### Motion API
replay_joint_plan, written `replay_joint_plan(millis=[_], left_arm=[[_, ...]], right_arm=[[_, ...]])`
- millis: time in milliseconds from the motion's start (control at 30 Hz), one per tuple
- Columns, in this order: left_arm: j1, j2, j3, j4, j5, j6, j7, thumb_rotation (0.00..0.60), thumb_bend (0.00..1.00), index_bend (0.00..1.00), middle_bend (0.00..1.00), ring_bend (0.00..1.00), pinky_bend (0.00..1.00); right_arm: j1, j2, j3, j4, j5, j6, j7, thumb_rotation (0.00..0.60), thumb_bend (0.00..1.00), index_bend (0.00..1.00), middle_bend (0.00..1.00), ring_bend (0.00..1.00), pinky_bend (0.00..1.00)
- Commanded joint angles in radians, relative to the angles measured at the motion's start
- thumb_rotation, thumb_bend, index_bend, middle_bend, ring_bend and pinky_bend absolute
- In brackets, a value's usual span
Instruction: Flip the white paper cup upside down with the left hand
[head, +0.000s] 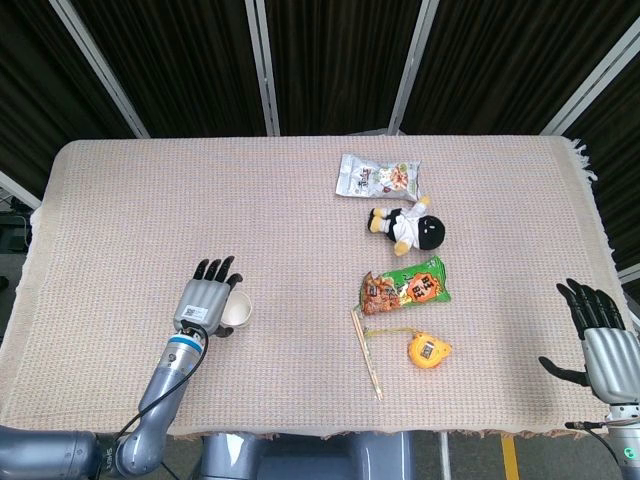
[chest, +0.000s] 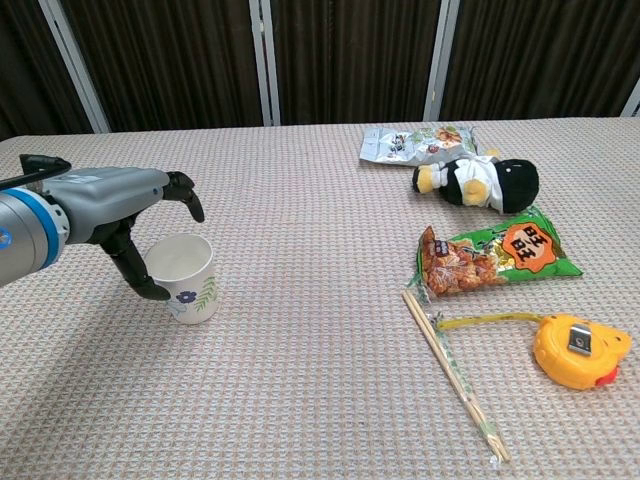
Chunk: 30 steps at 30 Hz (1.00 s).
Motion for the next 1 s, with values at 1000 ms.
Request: replay_joint_plan(millis=[1000], left_arm=[[0.076, -0.011, 0.061, 0.176, 0.183, -0.082, -0.497, 0.600, 0.13, 0.43, 0.00, 0.00, 0.00]], right_arm=[[0.000, 0.003, 0.001, 0.001, 0.004, -0.003, 0.005, 0.600, 0.00, 0.00, 0.00, 0.00, 0.00]])
